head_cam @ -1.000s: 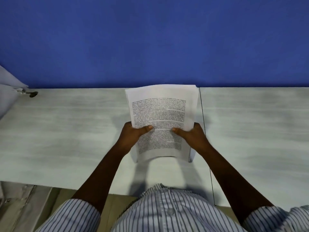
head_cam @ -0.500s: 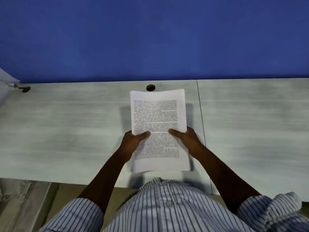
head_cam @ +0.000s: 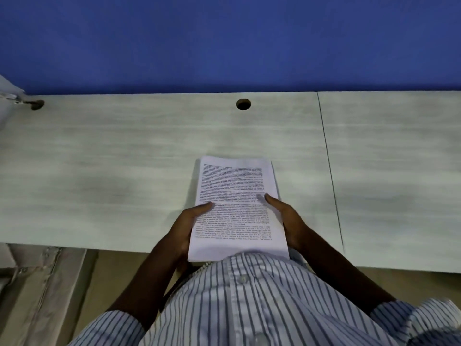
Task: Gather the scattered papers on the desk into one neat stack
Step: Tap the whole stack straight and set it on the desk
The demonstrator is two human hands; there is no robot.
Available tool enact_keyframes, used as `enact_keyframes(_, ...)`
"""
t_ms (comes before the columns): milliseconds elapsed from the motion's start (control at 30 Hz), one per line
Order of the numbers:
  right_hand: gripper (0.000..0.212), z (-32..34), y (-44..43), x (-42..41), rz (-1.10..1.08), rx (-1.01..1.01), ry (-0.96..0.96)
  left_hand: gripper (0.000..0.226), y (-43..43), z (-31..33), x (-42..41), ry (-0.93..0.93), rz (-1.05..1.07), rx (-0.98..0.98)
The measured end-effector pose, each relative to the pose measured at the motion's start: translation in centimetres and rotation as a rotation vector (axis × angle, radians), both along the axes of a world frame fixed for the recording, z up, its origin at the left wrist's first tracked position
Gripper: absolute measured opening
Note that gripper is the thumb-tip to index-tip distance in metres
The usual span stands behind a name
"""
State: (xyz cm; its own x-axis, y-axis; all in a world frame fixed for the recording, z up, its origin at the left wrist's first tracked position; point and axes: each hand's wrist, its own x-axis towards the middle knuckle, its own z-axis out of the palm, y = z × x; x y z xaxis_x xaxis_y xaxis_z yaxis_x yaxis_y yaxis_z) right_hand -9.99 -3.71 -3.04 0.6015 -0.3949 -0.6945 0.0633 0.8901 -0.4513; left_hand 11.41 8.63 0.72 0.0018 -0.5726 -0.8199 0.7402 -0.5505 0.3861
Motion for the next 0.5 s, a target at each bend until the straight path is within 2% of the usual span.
enact_keyframes(67, 0.042, -0.9, 1.2, 2.5, -0.020, -0.090, 0.108, 0.035, 1.0, -0.5, 2.5, -0.002, -0.060, -0.011)
enact_keyframes(200, 0.039, -0.9, 2.5, 10.2, -0.008, -0.282, 0.277, 0.038, 2.2, -2.6, 9.5, -0.219, -0.137, 0.046)
enact_keyframes(333, 0.031, -1.1, 6.4, 19.9, 0.007, -0.372, 0.397, 0.036, 4.5, -4.5, 17.2, -0.514, -0.178, 0.102)
enact_keyframes(500, 0.021, -1.6, 9.4, 28.9, -0.023, -0.353, 0.477, 0.033, 6.7, -4.8, 27.2, -0.586, -0.190, 0.087)
